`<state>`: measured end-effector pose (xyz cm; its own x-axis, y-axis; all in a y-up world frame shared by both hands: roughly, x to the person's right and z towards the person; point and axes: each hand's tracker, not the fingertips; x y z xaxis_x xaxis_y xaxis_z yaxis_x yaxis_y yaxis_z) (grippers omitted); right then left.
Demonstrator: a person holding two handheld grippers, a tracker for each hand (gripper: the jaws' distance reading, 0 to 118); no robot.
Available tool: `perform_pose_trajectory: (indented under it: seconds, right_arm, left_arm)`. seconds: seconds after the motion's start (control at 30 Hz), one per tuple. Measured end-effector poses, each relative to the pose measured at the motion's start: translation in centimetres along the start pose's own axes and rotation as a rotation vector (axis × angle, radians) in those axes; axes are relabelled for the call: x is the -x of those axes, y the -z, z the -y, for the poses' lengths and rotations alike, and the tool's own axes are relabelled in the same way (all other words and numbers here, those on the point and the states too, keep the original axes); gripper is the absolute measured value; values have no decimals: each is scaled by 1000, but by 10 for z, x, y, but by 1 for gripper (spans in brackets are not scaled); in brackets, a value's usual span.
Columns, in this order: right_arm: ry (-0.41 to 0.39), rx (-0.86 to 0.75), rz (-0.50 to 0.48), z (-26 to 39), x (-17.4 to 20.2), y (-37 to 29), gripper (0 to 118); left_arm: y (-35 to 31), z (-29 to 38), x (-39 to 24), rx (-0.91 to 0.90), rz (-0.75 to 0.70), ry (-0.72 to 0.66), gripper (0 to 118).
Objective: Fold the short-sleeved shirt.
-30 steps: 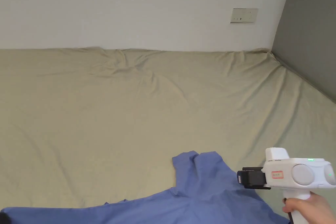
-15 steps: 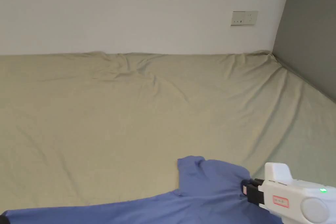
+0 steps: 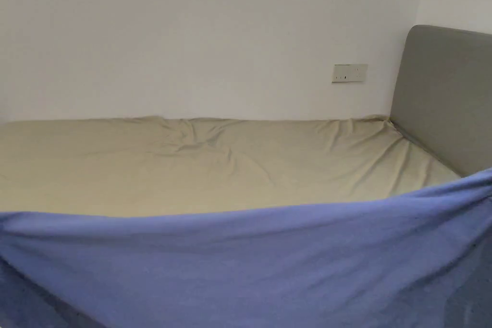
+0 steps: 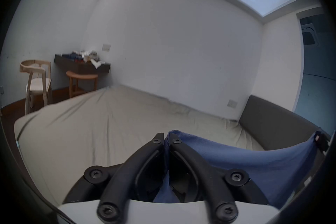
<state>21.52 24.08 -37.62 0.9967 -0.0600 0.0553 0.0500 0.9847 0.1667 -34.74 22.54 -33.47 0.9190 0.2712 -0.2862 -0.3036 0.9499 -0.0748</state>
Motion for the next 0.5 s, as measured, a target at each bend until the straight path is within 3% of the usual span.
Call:
perform_pose_trajectory:
  seconds: [0.03,0.1,0.17,0.23,0.27,0.43,0.5]
  right_arm:
    - [-55,-31,27,-9,3,0,3]
    - [-83,-40,25,-21,2,8,3]
    - [-16,-21,-3,-25,-7,23,3]
    - [-5,-8,-14,-25,-15,43,3]
    - [-6,-11,-9,-34,28,41,3]
    - [-10,6,-19,-41,37,107,3]
    - [-52,17,-24,-45,45,137,3]
  left_arm:
    - [-3,-9,-10,-32,-3,19,3]
    - [0,-24,-27,-39,-19,46,3]
    - [7,-33,-37,-62,-20,82,3]
    - [18,-42,-43,-57,-21,105,3]
    - [23,-45,-46,-61,-19,105,3]
    - [80,-74,-61,-43,0,74,3]
    - [106,-87,-68,-35,1,85,3]
